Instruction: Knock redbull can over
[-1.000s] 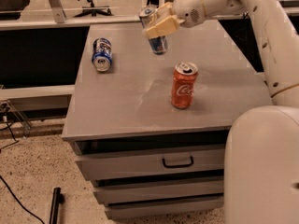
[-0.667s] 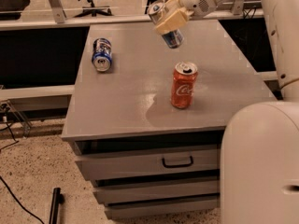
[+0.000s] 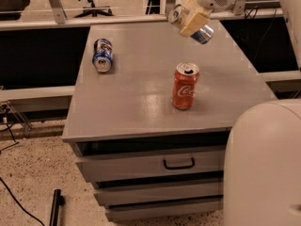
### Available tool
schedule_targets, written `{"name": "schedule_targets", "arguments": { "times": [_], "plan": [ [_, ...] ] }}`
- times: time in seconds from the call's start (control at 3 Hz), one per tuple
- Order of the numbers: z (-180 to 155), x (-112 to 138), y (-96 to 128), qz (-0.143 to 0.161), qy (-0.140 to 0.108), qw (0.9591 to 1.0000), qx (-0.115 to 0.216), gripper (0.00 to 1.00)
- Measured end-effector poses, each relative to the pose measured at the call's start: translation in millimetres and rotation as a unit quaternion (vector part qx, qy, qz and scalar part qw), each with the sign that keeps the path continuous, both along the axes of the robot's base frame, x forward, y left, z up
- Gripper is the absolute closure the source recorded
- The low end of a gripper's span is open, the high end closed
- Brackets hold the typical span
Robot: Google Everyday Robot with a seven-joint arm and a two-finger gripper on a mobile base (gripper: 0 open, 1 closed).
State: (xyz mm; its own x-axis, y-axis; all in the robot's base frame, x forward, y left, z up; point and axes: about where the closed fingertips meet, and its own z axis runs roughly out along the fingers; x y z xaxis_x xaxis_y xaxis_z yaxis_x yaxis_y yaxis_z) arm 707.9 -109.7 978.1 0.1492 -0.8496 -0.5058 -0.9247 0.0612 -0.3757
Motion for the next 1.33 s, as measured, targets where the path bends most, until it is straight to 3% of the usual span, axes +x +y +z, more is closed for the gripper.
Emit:
{"name": "schedule_targets", "arguments": {
  "times": [0.33, 0.67, 1.33],
  "plan": [
    [-15, -4, -19, -0.002, -0.008, 0.9974, -0.071, 1.00],
    [-33, -10, -28, 0.002, -0.006, 0.9931, -0.117, 0.98],
    [-75, -21, -15, 0.041, 0.027, 0.9876, -0.149, 0.93]
  ]
}}
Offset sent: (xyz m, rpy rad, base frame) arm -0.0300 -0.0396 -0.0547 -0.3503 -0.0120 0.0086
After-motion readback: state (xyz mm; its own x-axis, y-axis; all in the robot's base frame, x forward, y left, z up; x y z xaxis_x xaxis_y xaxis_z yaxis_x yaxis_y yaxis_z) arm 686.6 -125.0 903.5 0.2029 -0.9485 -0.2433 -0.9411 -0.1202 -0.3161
